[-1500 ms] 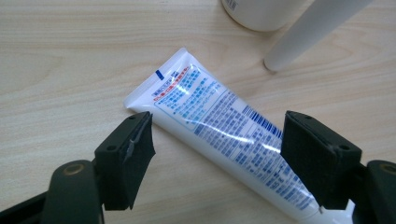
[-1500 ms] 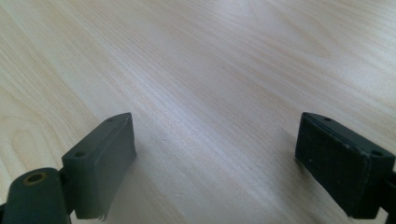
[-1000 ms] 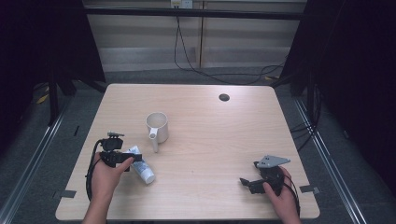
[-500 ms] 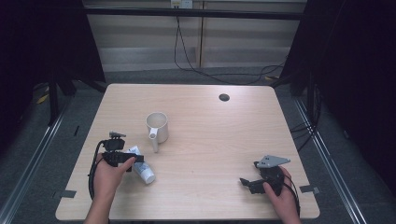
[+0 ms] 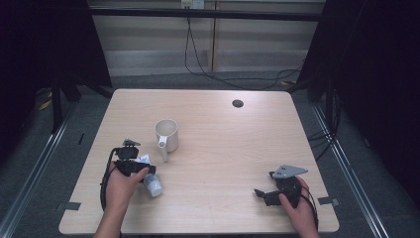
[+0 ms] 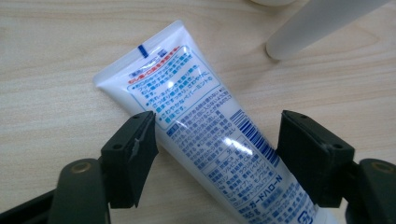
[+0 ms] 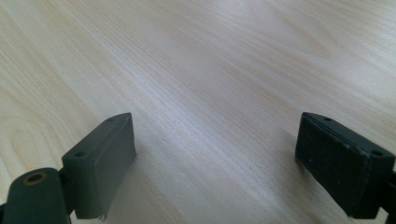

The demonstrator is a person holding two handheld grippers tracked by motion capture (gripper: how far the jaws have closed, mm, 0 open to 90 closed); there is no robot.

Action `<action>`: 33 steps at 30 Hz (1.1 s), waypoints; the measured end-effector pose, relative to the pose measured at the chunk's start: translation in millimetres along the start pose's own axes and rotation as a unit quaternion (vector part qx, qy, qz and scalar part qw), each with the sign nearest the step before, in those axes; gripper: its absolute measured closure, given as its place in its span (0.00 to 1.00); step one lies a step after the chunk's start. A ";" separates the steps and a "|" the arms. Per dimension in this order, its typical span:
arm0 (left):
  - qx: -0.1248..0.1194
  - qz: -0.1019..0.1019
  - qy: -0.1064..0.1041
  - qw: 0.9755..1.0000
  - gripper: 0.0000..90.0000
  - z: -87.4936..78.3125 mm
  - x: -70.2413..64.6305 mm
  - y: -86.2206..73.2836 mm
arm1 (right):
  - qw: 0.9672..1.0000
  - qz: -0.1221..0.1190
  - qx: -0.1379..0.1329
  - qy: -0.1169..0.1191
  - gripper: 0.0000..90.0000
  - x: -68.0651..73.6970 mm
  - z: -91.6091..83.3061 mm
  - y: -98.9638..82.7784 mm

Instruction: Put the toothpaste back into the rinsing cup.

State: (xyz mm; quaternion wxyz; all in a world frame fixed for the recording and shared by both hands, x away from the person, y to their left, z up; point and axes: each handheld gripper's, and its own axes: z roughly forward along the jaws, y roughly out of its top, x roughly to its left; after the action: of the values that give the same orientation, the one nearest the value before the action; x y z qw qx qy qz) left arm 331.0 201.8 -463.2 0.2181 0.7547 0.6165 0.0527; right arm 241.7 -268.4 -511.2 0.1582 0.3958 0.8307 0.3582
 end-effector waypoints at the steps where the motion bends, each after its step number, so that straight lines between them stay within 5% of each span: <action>1: 0.006 0.001 -0.002 1.000 0.35 1.6 -0.8 -0.8 | 1.000 0.000 0.000 0.000 0.13 0.1 0.0 0.0; 10: 0.023 -0.005 -0.019 1.000 0.45 8.0 0.1 -3.2 | 1.000 0.000 0.000 0.000 0.13 0.0 0.0 0.0; 19: 0.028 0.028 -0.010 0.999 0.73 1.6 -5.8 -1.5 | 1.000 0.000 0.000 0.000 0.13 0.0 0.1 0.0; 33: 0.015 0.043 -0.012 0.999 0.75 -15.5 2.9 -4.8 | 1.000 0.000 0.000 0.000 0.13 -0.1 0.1 0.1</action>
State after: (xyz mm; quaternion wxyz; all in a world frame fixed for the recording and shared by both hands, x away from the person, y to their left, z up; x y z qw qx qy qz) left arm 321.9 209.4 -451.7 0.2118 0.7845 0.5812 0.0437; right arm 241.8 -268.4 -511.1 0.1580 0.3960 0.8306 0.3582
